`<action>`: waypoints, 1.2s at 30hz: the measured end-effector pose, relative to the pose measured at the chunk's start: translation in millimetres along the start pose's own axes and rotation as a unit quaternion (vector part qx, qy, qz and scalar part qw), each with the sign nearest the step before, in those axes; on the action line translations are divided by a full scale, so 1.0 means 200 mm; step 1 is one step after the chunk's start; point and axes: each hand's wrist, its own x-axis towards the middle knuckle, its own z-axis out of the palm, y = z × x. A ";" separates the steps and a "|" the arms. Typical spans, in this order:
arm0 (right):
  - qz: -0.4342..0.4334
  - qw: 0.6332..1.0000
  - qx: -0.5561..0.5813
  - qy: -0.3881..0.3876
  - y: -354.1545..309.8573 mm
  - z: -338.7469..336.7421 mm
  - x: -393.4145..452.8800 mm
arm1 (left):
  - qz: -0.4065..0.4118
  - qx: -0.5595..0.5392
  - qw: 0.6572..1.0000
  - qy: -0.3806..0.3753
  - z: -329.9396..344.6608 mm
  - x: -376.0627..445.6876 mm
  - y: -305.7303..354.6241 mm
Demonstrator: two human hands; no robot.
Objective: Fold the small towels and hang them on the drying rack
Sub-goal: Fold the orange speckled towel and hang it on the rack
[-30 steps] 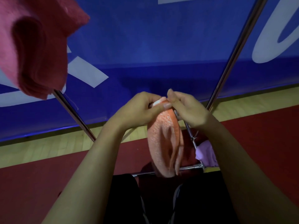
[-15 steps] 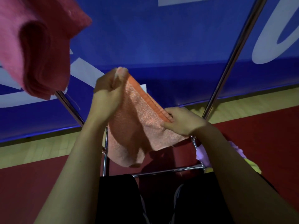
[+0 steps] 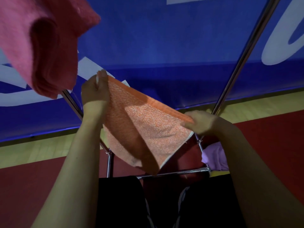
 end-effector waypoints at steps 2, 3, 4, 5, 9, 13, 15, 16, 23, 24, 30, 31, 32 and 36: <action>0.009 0.999 0.024 0.029 0.04 -0.03 -0.02 | -0.035 0.021 0.999 -0.003 0.01 0.01 -0.02; 0.008 0.998 0.041 0.048 0.05 -0.04 -0.03 | -0.049 0.023 0.998 -0.010 0.01 0.01 -0.03; 0.006 0.996 0.061 0.070 0.05 -0.05 -0.04 | -0.057 0.021 0.998 -0.016 0.02 0.00 -0.03; 0.004 0.992 0.083 0.092 0.04 -0.05 -0.05 | -0.063 0.019 0.998 -0.018 0.03 0.00 -0.04; -0.001 0.980 0.119 0.157 0.00 -0.06 -0.06 | -0.067 0.033 0.997 -0.013 0.07 -0.01 -0.01; -0.012 0.953 0.238 0.184 -0.01 -0.07 -0.07 | -0.046 0.036 0.998 -0.038 0.10 -0.04 -0.01; -0.035 0.935 0.304 0.177 -0.04 -0.08 -0.09 | -0.031 0.021 0.996 -0.079 0.12 -0.07 0.02; -0.050 0.930 0.320 0.172 -0.06 -0.08 -0.10 | -0.028 0.007 0.994 -0.105 0.14 -0.10 0.04; -0.110 0.890 0.420 0.137 -0.16 -0.08 -0.08 | 0.161 0.012 0.959 -0.232 0.28 -0.29 0.18; -0.114 0.886 0.431 0.128 -0.16 -0.08 -0.08 | 0.182 0.022 0.949 -0.256 0.29 -0.31 0.20; -0.100 0.886 0.437 0.122 -0.14 -0.09 -0.10 | 0.210 0.052 0.915 -0.340 0.30 -0.32 0.20; -0.101 0.884 0.436 0.136 -0.14 -0.09 -0.10 | 0.215 0.060 0.909 -0.352 0.29 -0.32 0.19; -0.099 0.882 0.436 0.152 -0.15 -0.09 -0.10 | 0.218 0.065 0.903 -0.366 0.29 -0.32 0.19; -0.094 0.888 0.417 0.168 -0.13 -0.08 -0.09 | 0.224 0.064 0.892 -0.387 0.32 -0.36 0.18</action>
